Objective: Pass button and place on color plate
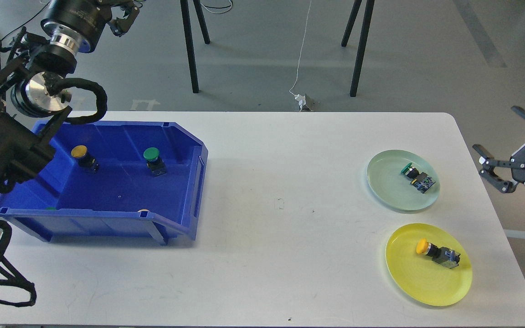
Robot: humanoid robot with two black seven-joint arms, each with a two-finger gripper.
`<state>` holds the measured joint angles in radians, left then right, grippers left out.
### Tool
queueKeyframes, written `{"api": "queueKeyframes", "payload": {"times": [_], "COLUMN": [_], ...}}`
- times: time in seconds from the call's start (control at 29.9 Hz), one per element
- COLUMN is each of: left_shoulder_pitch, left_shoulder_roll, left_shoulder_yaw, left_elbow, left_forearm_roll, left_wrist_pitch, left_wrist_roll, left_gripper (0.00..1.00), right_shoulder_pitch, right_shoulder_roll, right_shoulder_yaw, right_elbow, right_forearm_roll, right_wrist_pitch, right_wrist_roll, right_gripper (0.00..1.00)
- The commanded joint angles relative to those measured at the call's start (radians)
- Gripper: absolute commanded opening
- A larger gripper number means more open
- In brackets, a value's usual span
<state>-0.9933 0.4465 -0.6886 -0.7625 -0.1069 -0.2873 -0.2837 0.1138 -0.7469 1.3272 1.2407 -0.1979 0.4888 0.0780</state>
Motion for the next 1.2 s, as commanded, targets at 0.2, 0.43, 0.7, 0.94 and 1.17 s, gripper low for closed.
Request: {"api": "queueKeyframes", "payload": {"times": [0.2, 0.43, 0.7, 0.94, 1.17], "left_shoulder_pitch": [-0.001, 0.005, 0.002, 0.004, 0.001], "left_shoulder_roll": [-0.012, -0.023, -0.046, -0.048, -0.049], "left_shoulder_yaw": [-0.031, -0.094, -0.097, -0.097, -0.097], "left_elbow": [0.075, 0.081, 0.129, 0.129, 0.129], "left_forearm_roll": [-0.005, -0.007, -0.007, -0.007, -0.007], "left_wrist_pitch": [-0.007, -0.006, -0.018, -0.03, -0.036], "left_wrist_roll": [0.011, 0.032, 0.032, 0.032, 0.032], "left_gripper": [1.0, 1.0, 1.0, 1.0, 1.0], "right_shoulder_pitch": [0.314, 0.516, 0.701, 0.793, 0.816], "right_shoulder_roll": [0.138, 0.261, 0.376, 0.426, 0.432], "right_shoulder_yaw": [0.015, 0.0, -0.023, -0.026, -0.089], "right_elbow": [-0.116, -0.329, -0.591, -0.701, -0.696], "right_forearm_roll": [0.002, 0.052, 0.058, 0.058, 0.06], "right_wrist_pitch": [0.0, 0.0, 0.0, 0.0, 0.0], "right_wrist_roll": [0.016, 0.005, -0.012, -0.012, -0.009], "right_gripper": [0.99, 0.99, 0.99, 0.99, 0.99]}}
